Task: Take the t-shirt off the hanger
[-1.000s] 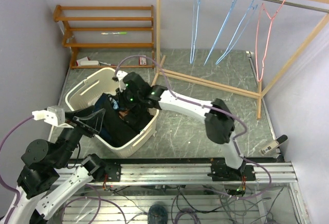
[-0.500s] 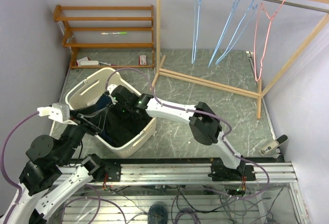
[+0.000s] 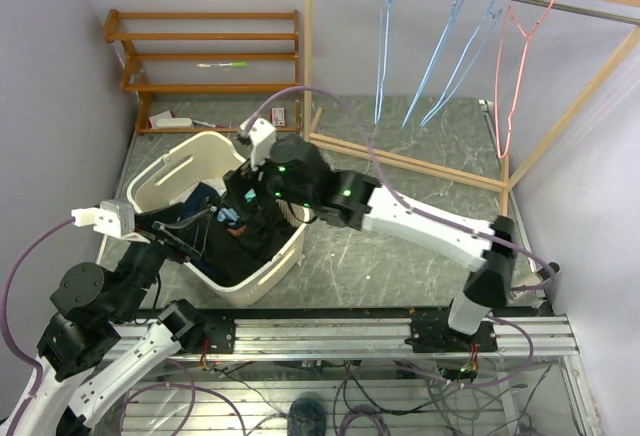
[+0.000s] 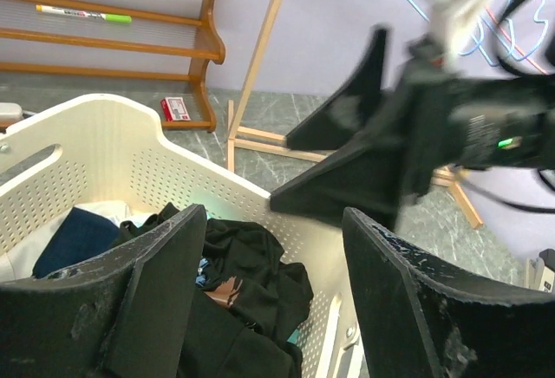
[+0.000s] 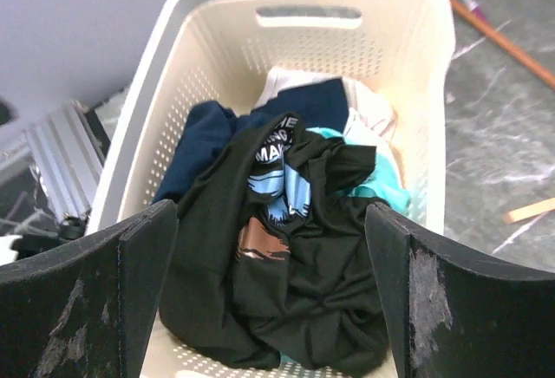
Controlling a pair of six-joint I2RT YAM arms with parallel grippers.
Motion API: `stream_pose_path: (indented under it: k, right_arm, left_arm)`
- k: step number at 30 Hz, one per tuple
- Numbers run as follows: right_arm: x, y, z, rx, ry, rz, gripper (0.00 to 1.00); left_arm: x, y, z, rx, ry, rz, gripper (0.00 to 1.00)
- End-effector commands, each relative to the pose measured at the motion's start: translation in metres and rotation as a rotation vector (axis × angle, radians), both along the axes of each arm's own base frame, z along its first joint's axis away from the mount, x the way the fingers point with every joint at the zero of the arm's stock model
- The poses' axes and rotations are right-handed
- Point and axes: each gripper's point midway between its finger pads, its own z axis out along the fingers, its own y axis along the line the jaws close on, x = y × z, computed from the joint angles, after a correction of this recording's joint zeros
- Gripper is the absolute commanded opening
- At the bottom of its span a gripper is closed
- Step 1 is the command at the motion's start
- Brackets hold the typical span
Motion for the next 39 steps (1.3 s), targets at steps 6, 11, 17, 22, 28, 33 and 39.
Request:
stream_pose_path:
  k: [6,11,17,22,28,33,39]
  right_arm:
    - [-0.022,-0.096,0.058,0.17,-0.092,-0.121,0.89]
    - [-0.038,-0.174,0.032,0.177,-0.077,-0.244,0.9]
    - [-0.047,-0.257,-0.007,0.122,-0.042,-0.444,0.91]
    - [-0.055,-0.302,-0.022,0.129,-0.001,-0.563,0.91]
    - [-0.06,-0.34,-0.027,0.182,0.017,-0.671,0.91]
    - [-0.069,-0.349,-0.008,0.276,-0.007,-0.62,0.85]
    - [-0.07,-0.349,-0.01,0.274,-0.007,-0.614,0.84]
  left_arm:
    - [0.004,0.006,-0.003,-0.006,0.015,0.044,0.76]
    - [0.01,-0.004,-0.009,0.034,0.047,0.024,0.76]
    - [0.028,-0.023,-0.03,0.138,0.155,0.011,0.76]
    - [0.034,-0.033,-0.04,0.179,0.19,-0.012,0.75]
    - [0.035,-0.033,-0.041,0.18,0.194,-0.009,0.75]
    - [0.035,-0.032,-0.04,0.177,0.19,-0.003,0.75]
    - [0.036,-0.03,-0.041,0.179,0.194,0.01,0.75]
